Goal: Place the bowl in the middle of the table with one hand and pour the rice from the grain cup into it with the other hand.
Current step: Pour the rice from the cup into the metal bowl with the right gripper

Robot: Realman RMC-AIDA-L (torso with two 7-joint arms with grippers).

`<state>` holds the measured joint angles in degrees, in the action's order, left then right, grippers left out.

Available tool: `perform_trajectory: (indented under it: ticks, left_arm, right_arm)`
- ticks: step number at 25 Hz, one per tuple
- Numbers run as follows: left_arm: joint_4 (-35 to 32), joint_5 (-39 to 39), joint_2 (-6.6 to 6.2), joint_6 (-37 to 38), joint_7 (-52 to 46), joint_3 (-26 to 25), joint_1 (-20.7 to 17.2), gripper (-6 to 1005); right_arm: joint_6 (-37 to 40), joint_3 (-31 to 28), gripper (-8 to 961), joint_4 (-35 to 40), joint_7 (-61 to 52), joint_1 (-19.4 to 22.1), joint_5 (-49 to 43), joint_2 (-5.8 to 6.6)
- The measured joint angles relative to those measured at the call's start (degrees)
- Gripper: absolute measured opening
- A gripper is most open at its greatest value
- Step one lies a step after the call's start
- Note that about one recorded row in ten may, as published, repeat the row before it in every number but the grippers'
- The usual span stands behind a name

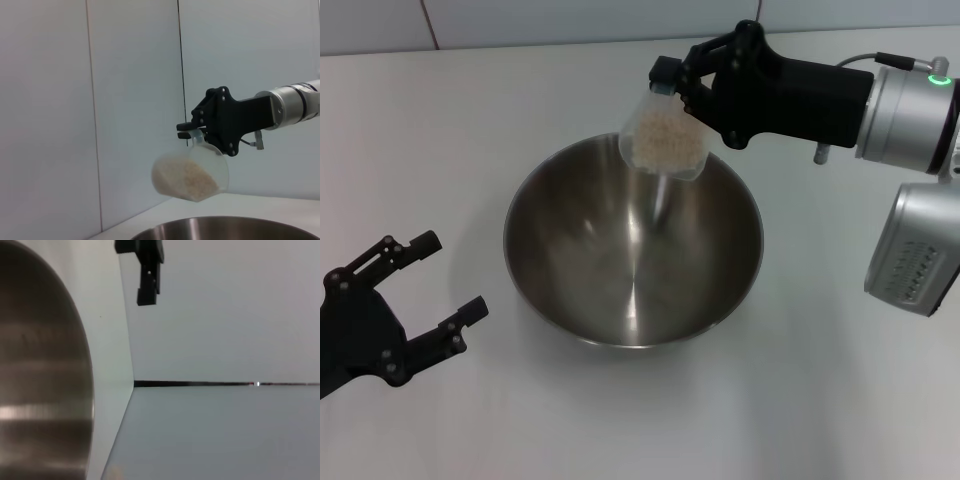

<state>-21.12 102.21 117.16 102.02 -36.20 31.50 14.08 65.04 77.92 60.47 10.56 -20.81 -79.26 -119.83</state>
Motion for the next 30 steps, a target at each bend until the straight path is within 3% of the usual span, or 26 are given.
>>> perform_trajectory:
  ticks: [30]
  left_arm:
    - [-0.15,0.36,-0.25,0.00,-0.51,-0.83,0.33,814]
  right_arm:
    - [-8.27,10.30,12,2.34,26.51,-0.28,3.83,0.08]
